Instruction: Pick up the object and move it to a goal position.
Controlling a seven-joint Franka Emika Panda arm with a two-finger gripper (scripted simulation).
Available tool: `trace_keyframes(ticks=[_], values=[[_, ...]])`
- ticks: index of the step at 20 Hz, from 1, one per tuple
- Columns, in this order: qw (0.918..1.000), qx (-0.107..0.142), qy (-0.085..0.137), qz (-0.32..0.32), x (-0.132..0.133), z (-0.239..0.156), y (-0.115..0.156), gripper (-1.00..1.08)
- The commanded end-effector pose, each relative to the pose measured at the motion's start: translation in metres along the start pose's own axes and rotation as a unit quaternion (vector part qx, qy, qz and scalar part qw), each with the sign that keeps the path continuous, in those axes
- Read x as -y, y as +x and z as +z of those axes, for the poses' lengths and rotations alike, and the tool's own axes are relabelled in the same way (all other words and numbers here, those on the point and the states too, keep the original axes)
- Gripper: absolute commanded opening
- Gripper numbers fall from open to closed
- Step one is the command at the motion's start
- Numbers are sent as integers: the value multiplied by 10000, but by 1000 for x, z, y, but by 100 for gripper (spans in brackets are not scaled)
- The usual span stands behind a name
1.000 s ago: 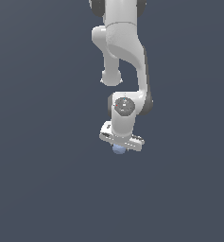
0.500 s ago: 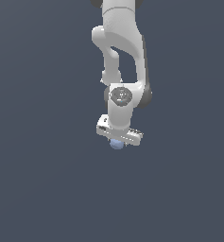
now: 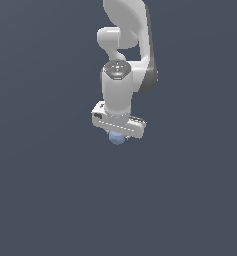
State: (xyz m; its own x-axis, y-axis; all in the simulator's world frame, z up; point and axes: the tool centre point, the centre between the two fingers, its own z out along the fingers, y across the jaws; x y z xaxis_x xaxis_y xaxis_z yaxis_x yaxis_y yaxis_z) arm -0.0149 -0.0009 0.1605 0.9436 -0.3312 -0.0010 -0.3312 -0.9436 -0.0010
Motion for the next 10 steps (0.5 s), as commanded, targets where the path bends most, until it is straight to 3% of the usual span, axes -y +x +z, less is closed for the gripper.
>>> trace_keyframes(ticks=[1,10], values=[[10000,-2,2,1,-11,-27,-4,-100],[10000,-1,5,2,-55,-130,-16,-100]])
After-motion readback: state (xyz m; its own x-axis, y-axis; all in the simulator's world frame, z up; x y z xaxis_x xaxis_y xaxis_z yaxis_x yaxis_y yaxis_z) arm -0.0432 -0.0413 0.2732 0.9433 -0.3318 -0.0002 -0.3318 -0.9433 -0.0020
